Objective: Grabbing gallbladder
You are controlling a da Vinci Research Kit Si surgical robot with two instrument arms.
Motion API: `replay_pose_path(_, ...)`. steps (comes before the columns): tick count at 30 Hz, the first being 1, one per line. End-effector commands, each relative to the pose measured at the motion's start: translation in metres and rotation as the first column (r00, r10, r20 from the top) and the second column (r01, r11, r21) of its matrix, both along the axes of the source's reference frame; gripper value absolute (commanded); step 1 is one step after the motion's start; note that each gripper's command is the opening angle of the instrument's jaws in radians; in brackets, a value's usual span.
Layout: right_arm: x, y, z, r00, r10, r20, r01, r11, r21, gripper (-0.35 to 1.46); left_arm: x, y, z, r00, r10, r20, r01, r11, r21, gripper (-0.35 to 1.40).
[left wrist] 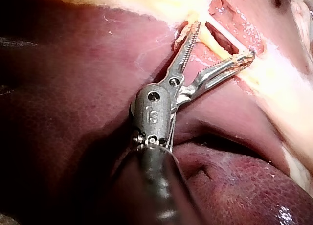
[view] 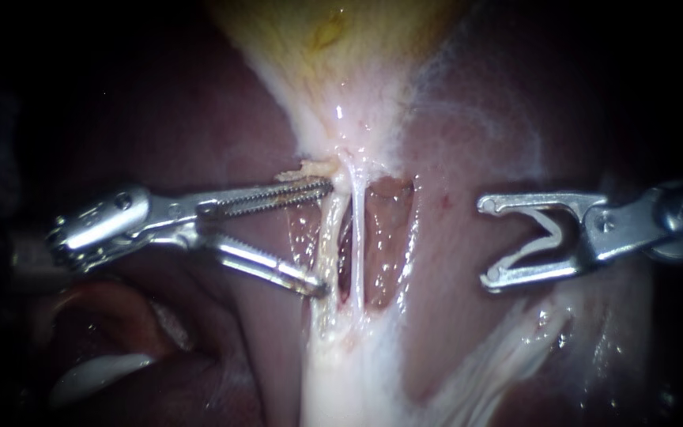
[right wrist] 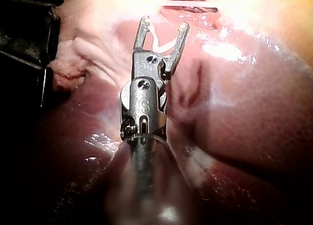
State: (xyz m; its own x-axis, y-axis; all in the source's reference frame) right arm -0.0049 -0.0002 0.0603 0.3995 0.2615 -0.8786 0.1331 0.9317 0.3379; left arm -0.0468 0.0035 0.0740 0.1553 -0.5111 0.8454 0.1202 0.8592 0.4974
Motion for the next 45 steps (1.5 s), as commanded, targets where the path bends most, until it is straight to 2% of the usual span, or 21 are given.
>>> replay_pose_path(1,0.0,0.0,0.0,1.0,0.0,0.0,0.0,1.0,0.0,0.42,0.0001,0.0,0.0,1.0,0.001,0.0,-0.001,1.0,0.0,0.84)
replay_pose_path(6,0.0,0.0,0.0,1.0,0.0,0.0,0.0,1.0,0.0,0.42,0.0005,0.0001,-0.0003,1.0,0.004,0.003,-0.004,1.0,0.002,0.84)
replay_pose_path(12,-0.0001,0.0,-0.0001,1.0,-0.001,-0.001,0.001,1.0,0.0,0.42,0.0018,0.0004,-0.0008,1.0,0.004,0.004,-0.004,1.0,0.005,0.84)
replay_pose_path(19,-0.0001,0.0,-0.0001,1.0,-0.001,-0.001,0.001,1.0,0.0,0.42,0.0042,0.0006,-0.002,1.0,-0.005,-0.003,0.005,1.0,0.008,0.84)
replay_pose_path(27,-0.0001,0.0,-0.0001,1.0,-0.001,-0.001,0.001,1.0,0.0,0.42,0.0066,0.0017,-0.0042,0.9996,-0.027,0.002,0.027,1.0,0.016,0.84)
replay_pose_path(36,-0.0002,0.0,-0.0001,1.0,-0.001,-0.001,0.001,1.0,0.001,0.42,0.0065,0.0028,-0.0039,0.9992,-0.04,0.001,0.04,0.999,0.018,0.83)
replay_pose_path(45,-0.0002,0.0,-0.0001,1.0,-0.001,-0.001,0.001,1.0,0.001,0.42,0.0065,0.0045,-0.0034,0.9982,-0.059,-0.004,0.059,0.998,0.027,0.83)
